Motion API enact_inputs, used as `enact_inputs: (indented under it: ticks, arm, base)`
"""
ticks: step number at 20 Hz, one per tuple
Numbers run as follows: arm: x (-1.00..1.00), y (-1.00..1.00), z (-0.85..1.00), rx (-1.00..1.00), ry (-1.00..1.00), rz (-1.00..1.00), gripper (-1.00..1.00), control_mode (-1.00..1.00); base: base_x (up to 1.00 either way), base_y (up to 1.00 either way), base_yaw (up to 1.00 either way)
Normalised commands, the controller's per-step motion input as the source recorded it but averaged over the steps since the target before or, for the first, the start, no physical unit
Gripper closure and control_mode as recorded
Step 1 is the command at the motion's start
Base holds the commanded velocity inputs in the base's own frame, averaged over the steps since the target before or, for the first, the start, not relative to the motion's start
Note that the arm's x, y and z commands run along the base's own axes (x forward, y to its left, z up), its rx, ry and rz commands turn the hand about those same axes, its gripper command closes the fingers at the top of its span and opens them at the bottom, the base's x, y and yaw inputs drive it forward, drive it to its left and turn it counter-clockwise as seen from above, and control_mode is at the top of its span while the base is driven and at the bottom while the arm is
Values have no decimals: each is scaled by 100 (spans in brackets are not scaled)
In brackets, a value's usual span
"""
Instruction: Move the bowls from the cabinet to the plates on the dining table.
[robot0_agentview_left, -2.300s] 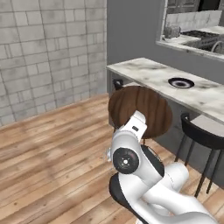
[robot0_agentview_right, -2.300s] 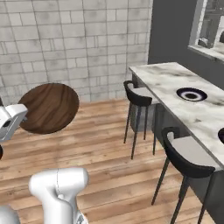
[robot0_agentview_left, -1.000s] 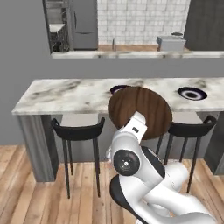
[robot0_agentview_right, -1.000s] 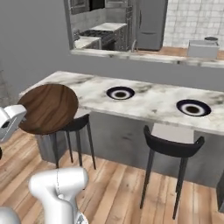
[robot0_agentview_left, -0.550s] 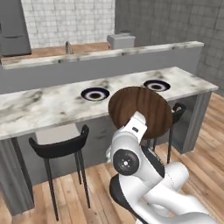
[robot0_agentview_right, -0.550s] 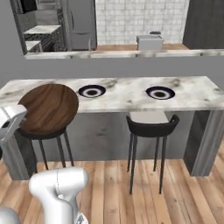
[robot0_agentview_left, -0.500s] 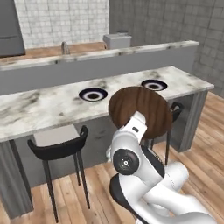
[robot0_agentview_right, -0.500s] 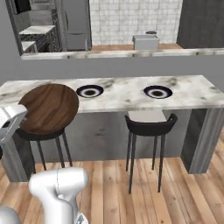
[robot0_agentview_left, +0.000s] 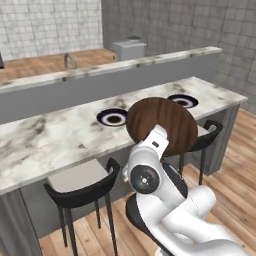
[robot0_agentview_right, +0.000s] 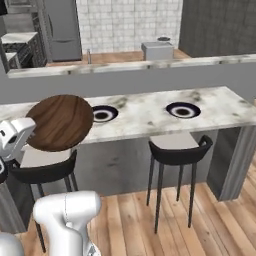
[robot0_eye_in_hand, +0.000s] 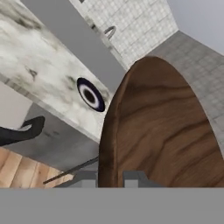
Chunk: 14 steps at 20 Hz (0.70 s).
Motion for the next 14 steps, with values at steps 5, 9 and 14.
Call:
enact_inputs:
  ticks: [5, 9, 14]
  arm:
    - [0, 0, 0, 0, 0, 0, 100, 100]
    - [0, 0, 0, 0, 0, 0, 100, 100]
    - [0, 0, 0, 0, 0, 0, 100, 100]
  base:
    - [51, 86, -9]
    - [6, -5, -10]
    - [-34, -81, -7]
